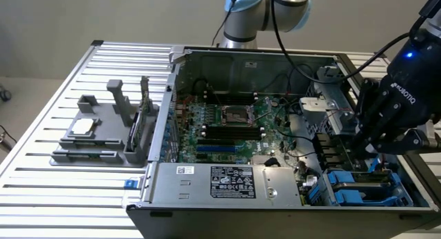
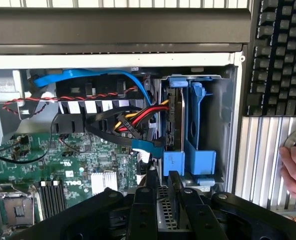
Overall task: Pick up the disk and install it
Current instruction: 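Insert the second disk wire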
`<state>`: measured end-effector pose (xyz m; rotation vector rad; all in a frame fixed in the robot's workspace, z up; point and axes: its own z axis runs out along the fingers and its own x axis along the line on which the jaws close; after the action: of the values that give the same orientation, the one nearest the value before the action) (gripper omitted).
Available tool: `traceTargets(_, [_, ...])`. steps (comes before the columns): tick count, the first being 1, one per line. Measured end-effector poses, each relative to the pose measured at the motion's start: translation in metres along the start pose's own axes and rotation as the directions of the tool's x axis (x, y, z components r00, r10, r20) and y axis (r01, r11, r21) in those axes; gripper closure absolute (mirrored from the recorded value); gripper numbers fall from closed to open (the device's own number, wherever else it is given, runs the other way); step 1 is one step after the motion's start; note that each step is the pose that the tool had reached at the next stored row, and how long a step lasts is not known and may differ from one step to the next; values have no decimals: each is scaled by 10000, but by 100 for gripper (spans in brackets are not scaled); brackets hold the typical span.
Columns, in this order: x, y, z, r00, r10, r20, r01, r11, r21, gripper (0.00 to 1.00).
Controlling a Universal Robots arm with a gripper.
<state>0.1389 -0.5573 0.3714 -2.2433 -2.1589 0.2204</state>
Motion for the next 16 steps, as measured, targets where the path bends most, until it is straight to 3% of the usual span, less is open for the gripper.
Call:
traceTargets(4, [18, -2, -14, 9997, 78, 223, -73, 9996, -256, 75])
traceTargets(8, [73, -6, -31, 9993, 124, 365, -109, 9991, -414, 75])
traceTargets(12, [126, -9, -44, 9986, 169, 510, -142, 9985, -538, 75])
traceTargets(16, [146, -4, -48, 9975, 209, 675, -170, 9981, -585, 75])
